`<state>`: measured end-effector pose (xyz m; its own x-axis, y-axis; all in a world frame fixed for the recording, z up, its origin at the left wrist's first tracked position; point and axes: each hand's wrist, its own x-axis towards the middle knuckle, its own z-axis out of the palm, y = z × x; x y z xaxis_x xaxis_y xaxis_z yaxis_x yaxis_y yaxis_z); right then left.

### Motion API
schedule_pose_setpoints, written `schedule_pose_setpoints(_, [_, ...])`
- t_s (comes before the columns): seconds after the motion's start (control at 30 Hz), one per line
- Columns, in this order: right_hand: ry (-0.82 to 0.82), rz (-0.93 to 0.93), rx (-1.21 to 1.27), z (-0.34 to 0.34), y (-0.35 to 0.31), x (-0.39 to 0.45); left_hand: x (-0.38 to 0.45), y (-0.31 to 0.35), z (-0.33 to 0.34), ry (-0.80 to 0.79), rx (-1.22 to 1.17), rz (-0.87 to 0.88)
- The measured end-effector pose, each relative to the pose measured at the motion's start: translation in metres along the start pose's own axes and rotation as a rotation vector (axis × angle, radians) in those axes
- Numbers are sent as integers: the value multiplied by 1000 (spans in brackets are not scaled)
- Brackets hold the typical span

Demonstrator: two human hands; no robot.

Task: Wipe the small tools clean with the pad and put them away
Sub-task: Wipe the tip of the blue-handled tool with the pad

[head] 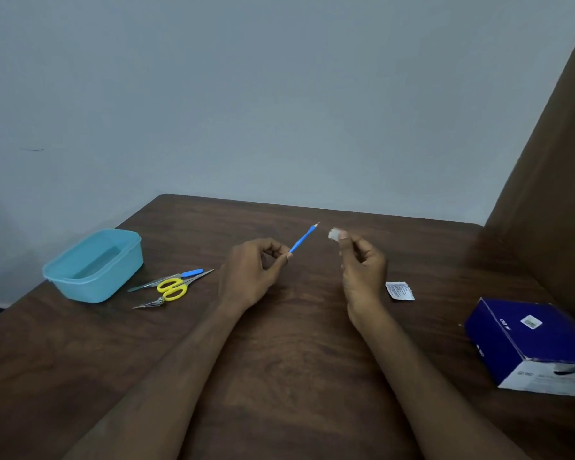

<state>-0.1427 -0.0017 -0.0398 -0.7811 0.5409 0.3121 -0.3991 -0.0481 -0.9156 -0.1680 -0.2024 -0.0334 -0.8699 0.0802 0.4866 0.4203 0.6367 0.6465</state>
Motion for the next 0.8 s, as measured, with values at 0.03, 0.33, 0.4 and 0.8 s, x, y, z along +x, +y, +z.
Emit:
schedule_pose_setpoints(0.03, [-73, -50, -70, 1, -1, -5, -2, 1, -2, 15, 5, -10])
schedule_pose_setpoints(0.33, [-308, -16, -300, -2, -9, -18, -34, 15, -40, 129, 66, -145])
schedule_pose_setpoints(0.4, [-277, -5, -307, -2, -15, -22, -42, 19, -63, 116, 149, -137])
schedule_pose_setpoints(0.8, [-464, 98, -135, 119, -26, -135, -62, -24, -207, 221, 276, -340])
